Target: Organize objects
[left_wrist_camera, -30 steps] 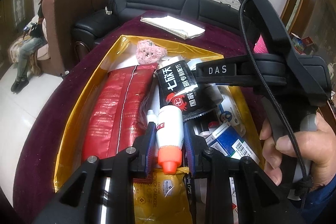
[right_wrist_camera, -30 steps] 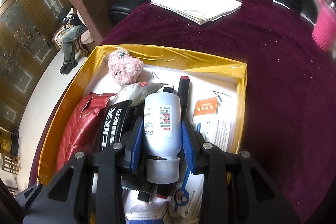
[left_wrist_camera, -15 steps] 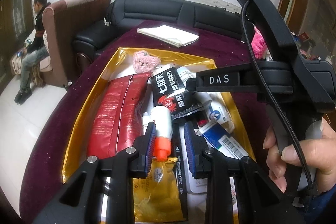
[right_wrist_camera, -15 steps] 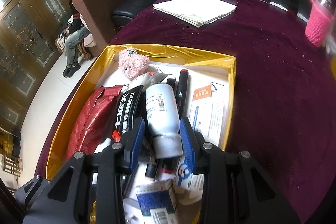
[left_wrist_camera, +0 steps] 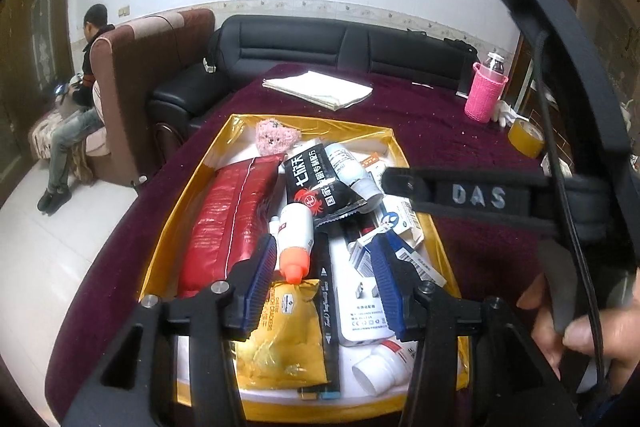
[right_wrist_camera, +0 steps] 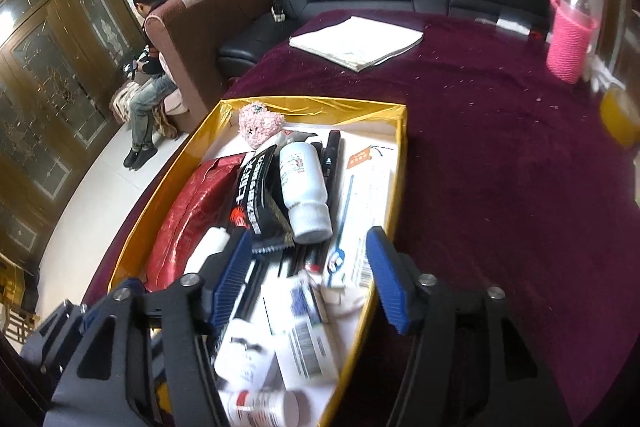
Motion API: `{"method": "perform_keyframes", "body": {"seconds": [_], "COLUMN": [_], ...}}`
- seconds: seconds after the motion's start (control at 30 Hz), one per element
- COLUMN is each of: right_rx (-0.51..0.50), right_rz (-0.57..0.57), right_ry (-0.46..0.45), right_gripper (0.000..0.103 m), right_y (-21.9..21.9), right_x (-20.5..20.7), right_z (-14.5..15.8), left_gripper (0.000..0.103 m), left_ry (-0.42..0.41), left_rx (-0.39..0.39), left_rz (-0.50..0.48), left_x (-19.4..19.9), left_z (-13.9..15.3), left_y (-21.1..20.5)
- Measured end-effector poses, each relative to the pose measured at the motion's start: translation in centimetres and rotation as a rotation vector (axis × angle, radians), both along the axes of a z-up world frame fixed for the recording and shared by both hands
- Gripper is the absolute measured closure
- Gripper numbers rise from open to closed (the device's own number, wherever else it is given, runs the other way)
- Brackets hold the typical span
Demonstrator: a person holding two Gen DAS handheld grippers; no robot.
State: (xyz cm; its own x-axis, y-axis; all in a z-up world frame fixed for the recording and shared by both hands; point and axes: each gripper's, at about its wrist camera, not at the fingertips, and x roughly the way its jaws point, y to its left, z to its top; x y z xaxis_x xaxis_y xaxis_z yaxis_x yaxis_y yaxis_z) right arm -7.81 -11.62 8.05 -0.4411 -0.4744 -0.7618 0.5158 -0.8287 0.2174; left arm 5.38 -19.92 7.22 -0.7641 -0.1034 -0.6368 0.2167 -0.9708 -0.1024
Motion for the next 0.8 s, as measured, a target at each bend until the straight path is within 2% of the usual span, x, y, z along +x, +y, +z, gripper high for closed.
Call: {"method": "perform_keyframes", "body": {"seconds": [0.17, 0.23, 0.3, 0.47, 0.63, 0.8], "right_rx": [-0.006, -0.019, -0.033, -0.081, -0.154, -0.126], "right_rz": [-0.03, -0.044, -0.067, -0.116, -0.106, -0.061], "right_ry": [0.077, 0.123, 0.187, 0.317, 0.414, 0.49], "right_gripper": [0.041, 0.039, 0.031, 0.028, 0.021, 0.021], "right_y": [2.0, 3.0, 4.1, 6.5, 7.5, 6.3], "right_x": [2.3, 3.3, 4.5, 6.5, 8.1, 9.6], "right_z": [0.3, 0.3, 0.3, 0.2, 1.1, 1.3], "left_gripper": [0.047, 0.039, 0.033, 0.021, 0.011, 0.005], "left_ry": [0.048, 0.077, 0.108, 0.139, 0.154, 0.171], "left_rx": [-0.04, -0.054, -0.067, -0.125, -0.172, -0.184], "left_rz": [0.032, 0.049, 0.082, 0.133, 0.184, 0.197], "left_x": [1.4, 2.0, 2.7, 3.7, 4.3, 5.0], "left_z": [0.2, 0.2, 0.1, -0.1, -0.2, 0.2], "left_y": [0.5, 0.5, 0.4, 0.5, 0.3, -0.2]}}
